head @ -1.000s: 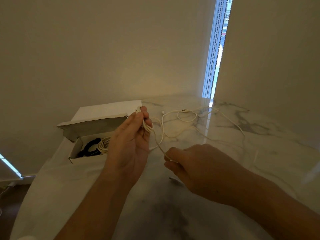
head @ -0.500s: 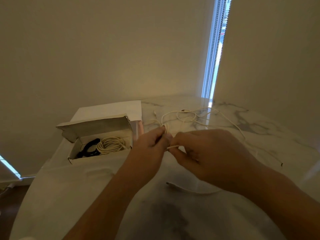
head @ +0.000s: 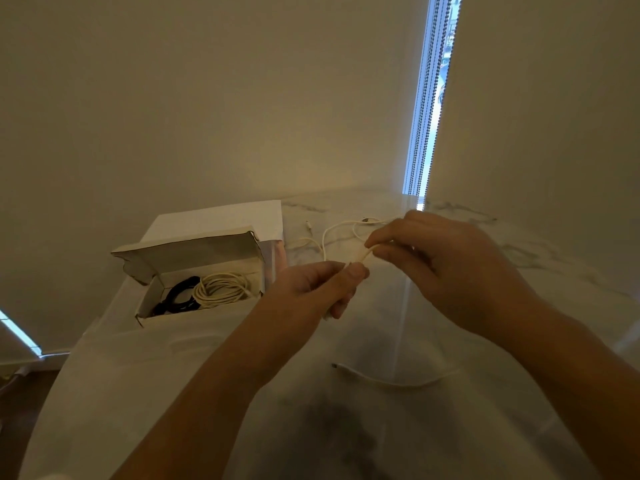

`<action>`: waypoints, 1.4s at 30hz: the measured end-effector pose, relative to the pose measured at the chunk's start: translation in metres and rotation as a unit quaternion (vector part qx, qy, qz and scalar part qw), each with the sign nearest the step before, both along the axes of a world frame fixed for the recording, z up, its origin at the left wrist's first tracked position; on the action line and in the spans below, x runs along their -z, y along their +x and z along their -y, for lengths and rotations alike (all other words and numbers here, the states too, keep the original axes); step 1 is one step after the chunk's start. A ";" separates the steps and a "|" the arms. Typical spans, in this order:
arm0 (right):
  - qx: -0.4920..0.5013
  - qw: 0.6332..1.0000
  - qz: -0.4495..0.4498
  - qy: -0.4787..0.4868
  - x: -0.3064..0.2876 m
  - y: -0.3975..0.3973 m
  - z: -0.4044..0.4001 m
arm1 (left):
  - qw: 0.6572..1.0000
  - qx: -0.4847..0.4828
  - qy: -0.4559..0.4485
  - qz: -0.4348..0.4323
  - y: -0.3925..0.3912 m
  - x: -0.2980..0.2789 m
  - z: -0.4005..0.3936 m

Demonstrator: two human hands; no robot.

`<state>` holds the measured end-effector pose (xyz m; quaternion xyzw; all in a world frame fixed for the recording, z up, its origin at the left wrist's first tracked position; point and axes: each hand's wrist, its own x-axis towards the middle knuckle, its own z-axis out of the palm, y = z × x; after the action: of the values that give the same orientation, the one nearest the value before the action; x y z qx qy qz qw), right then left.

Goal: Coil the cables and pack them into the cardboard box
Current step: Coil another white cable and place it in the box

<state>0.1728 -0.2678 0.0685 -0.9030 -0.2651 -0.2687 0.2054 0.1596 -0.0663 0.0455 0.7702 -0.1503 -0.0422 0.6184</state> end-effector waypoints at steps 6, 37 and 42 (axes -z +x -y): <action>0.038 0.995 -0.036 0.088 0.012 0.015 0.009 | 0.998 -0.008 -0.064 -0.011 0.000 0.005 -0.001; -0.071 0.975 -0.152 -0.146 0.033 -0.032 -0.056 | 0.846 -0.138 -0.508 -0.086 0.018 -0.001 -0.019; -0.081 0.973 -0.134 -0.167 0.026 -0.036 -0.054 | 0.866 -0.144 -0.472 -0.083 0.012 0.001 -0.013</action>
<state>0.1363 -0.2143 0.0420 -0.9279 -0.3485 -0.0792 0.1063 0.1721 -0.0534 0.0450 0.3935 0.0121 0.0597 0.9173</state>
